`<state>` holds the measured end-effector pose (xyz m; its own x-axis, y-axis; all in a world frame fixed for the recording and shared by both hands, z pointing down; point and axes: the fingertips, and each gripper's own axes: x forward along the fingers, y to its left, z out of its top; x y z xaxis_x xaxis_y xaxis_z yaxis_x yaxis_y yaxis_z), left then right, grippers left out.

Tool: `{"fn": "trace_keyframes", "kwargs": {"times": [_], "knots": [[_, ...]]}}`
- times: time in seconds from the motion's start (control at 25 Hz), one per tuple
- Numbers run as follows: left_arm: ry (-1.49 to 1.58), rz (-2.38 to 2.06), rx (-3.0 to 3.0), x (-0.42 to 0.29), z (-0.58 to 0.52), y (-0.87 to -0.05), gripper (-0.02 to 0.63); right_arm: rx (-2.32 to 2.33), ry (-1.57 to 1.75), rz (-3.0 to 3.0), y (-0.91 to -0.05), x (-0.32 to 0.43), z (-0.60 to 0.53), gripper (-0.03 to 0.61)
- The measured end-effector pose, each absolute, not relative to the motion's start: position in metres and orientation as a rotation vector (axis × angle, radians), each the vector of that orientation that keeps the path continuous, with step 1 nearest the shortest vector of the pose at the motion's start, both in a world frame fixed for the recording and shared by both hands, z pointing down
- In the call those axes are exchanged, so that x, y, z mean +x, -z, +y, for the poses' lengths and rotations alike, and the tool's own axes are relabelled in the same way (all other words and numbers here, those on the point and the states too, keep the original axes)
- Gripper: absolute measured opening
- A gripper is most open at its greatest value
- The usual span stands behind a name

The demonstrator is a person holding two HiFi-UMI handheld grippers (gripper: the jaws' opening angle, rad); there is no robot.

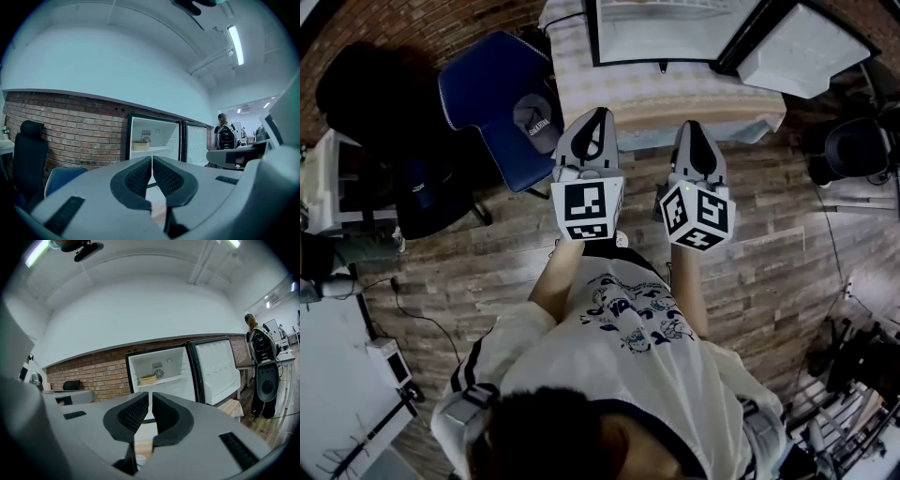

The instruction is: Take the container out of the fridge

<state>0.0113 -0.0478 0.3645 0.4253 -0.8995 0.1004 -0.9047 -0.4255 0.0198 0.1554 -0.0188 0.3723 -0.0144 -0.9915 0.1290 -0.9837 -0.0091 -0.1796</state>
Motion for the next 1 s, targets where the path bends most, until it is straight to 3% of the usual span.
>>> {"fn": "trace_keyframes", "kwargs": {"times": [1.0], "knots": [[-0.072, -1.539, 2.622, 0.043, -0.231, -0.363, 0.023, -2.150, 0.354, 2.209, -0.358, 0.157, -0.225, 0.048]]}}
